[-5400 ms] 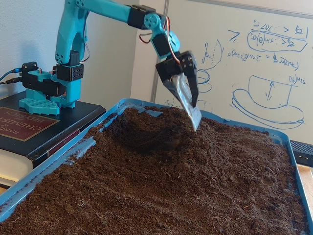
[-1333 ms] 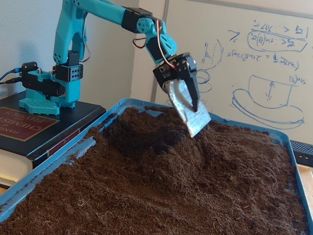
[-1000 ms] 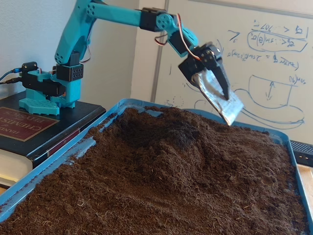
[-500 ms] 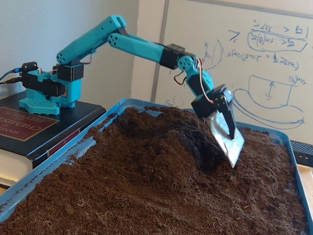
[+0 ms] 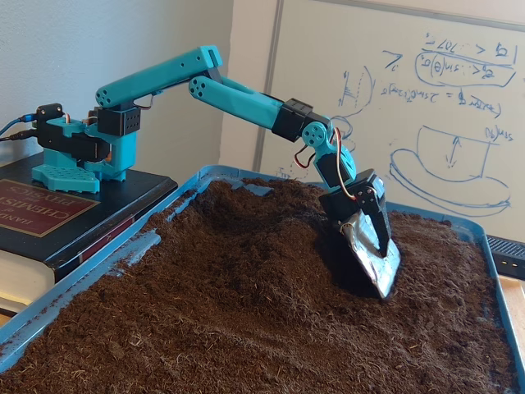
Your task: Build a berm.
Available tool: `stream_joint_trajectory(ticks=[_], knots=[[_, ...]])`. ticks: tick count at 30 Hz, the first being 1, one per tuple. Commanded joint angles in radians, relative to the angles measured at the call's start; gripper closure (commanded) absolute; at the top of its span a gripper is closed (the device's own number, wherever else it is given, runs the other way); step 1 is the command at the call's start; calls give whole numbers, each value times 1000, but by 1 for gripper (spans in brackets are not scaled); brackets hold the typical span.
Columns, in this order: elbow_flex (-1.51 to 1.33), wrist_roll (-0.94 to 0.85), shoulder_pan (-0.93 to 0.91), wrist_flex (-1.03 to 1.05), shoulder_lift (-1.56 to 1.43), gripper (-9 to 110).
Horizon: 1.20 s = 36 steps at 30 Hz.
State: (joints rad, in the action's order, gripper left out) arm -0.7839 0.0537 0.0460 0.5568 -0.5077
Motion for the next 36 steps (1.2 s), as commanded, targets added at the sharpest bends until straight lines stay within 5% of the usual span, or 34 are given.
stream_joint_trajectory(ticks=[1, 36], knots=[[55, 3, 61, 11, -18, 101], [-663, -14, 74, 11, -465, 101]])
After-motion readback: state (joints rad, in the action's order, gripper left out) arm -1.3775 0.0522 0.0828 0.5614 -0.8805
